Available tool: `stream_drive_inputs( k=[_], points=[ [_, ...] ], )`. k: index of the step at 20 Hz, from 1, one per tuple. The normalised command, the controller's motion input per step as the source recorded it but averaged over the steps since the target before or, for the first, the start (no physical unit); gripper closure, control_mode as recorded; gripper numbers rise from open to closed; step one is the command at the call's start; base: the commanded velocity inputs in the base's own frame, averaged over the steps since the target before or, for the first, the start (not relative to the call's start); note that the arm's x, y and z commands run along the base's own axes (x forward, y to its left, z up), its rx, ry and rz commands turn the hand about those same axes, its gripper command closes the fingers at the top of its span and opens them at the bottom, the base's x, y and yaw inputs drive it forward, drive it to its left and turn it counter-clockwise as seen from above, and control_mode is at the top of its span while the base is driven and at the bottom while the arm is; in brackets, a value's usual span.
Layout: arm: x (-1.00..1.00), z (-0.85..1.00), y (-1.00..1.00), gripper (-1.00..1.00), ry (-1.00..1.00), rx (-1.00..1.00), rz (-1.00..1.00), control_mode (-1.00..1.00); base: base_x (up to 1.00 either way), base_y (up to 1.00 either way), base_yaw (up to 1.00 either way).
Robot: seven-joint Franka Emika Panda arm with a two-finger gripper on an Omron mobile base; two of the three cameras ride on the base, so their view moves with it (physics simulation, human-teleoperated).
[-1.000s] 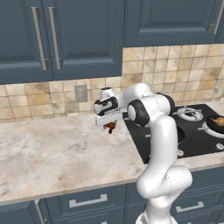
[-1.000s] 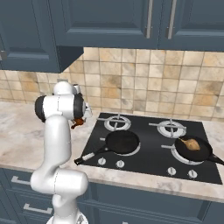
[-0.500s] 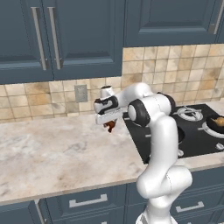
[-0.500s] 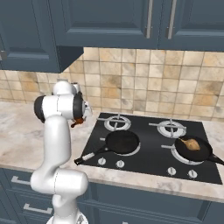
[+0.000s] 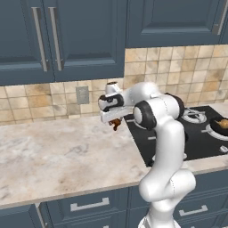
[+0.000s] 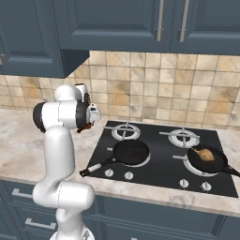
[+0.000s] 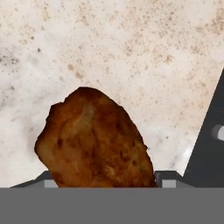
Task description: Place both pans onto different burners. Then place the onion and the chicken drumstick on different pans.
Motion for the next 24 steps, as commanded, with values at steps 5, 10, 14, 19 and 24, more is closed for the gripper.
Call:
stream_drive_inputs(
  k=[5,10,14,19,24],
  points=[
    [-0.32,0.07,-0.49,1.0,-0.02,0.0,0.0,-1.0,0.0,0.0,0.0],
    [-0.48,0.25,-0.44,1.0,-0.08,0.0,0.0,-1.0,0.0,0.0,0.0],
    [-0.49,0.26,-0.49,1.0,-0.05,0.0,-0.01,-1.0,0.0,0.0,0.0],
    [-0.41,0.23,-0.44,1.0,-0.01,0.0,-0.04,-1.0,0.0,0.0,0.0],
    [-0.28,0.27,-0.35,1.0,0.0,0.0,-0.06,-1.0,0.0,0.0,0.0]
  ],
)
